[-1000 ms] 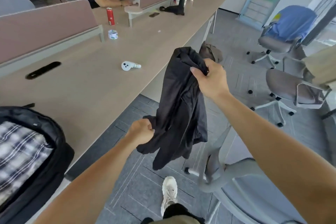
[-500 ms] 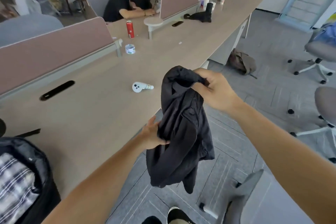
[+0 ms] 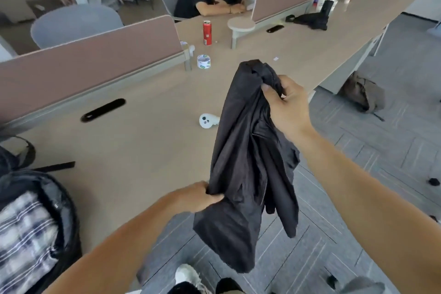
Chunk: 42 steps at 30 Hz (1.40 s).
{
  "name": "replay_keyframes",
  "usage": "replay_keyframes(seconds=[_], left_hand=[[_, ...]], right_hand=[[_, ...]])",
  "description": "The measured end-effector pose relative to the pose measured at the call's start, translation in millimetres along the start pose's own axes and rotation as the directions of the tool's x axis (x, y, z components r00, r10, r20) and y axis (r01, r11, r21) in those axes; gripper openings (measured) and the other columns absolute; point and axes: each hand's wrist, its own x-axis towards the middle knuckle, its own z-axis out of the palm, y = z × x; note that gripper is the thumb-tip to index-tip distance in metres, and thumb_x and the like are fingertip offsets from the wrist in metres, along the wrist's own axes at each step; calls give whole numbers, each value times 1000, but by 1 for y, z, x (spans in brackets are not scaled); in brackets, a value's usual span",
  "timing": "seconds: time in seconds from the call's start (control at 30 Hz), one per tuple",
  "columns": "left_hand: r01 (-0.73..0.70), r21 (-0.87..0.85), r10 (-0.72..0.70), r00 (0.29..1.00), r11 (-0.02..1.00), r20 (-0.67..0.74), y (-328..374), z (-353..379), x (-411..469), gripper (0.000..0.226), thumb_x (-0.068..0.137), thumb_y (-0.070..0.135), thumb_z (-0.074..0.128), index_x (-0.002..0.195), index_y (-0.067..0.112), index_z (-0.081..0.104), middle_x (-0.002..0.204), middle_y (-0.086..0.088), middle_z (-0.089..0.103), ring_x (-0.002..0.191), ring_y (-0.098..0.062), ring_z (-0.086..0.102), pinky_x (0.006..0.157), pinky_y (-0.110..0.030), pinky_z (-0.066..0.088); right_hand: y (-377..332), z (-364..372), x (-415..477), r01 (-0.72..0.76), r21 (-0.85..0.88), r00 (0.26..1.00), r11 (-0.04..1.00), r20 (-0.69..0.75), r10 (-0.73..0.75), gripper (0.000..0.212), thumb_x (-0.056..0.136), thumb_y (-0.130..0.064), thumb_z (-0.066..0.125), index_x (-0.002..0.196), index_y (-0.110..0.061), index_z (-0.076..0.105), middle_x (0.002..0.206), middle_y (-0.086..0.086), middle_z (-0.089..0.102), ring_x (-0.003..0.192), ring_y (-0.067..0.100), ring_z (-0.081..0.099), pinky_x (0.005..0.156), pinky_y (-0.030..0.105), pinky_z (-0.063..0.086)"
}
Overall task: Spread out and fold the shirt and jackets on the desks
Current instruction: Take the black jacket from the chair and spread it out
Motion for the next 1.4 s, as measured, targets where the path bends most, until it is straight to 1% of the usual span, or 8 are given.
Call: replay_keyframes(seconds=[0.13,0.23,0.43,0.67,0.83,0.97,1.23,1.4], left_hand=[[-110,-597,15,987,795,-162,-14,-99,-48,38,87,40,73,115,16,67,109,0,75,96,-19,72,84,-35,58],[-347,-706,14,902,617,-431,-34,-182,-74,22,86,14,74,107,11,70,102,-6,77,94,-23,74,78,-34,59],[-130,-456,-330,522,881,-787,-122,-294,-64,49,75,0,79,121,7,64,103,-8,67,99,-27,65,83,-34,51],[128,-455,-462,26,881,-887,-204,-354,-67,37,90,14,64,126,9,55,121,-14,63,112,-34,57,87,-34,46],[634,-413,-633,158,653,-758,-225,-326,-31,60,92,43,64,139,15,41,138,-20,37,126,-44,37,105,-51,36],[588,-305,-638,517,749,-571,-229,-246,20,49,94,48,58,135,21,49,128,-11,50,124,-36,46,104,-45,42],[390,-642,-596,792,660,-131,-193,-158,113,72,88,72,49,139,22,46,107,8,63,89,-10,62,77,-28,52],[273,-743,-533,836,611,-132,-184,-140,143,66,87,64,60,129,15,47,102,1,64,84,-14,61,65,-27,47]], right_hand=[[-35,65,52,26,112,999,993,-30,-23,12,98,-22,61,87,-27,59,69,-18,59,59,-1,57,57,20,51],[-61,144,93,-17,289,998,957,57,1,6,98,-15,61,101,-17,57,84,3,62,72,10,65,70,25,60],[-34,327,144,-191,154,947,969,289,141,16,90,-26,60,85,-39,53,93,-3,65,92,29,67,85,52,58],[-11,477,172,-320,178,845,930,499,196,11,97,-27,60,103,-18,57,100,0,61,98,28,64,88,49,58],[14,537,177,-205,-51,580,977,798,163,45,98,-40,57,135,-16,45,115,-2,61,98,17,61,88,36,46],[77,539,160,65,-314,281,947,917,284,57,98,-40,57,147,-13,42,133,9,60,117,26,58,99,34,43],[207,427,104,47,-682,521,730,640,564,42,97,-28,59,129,-2,49,127,17,54,110,33,58,91,37,47],[225,377,69,-134,-769,416,626,529,739,38,97,-34,59,120,-4,58,110,9,62,100,30,62,75,32,47]])
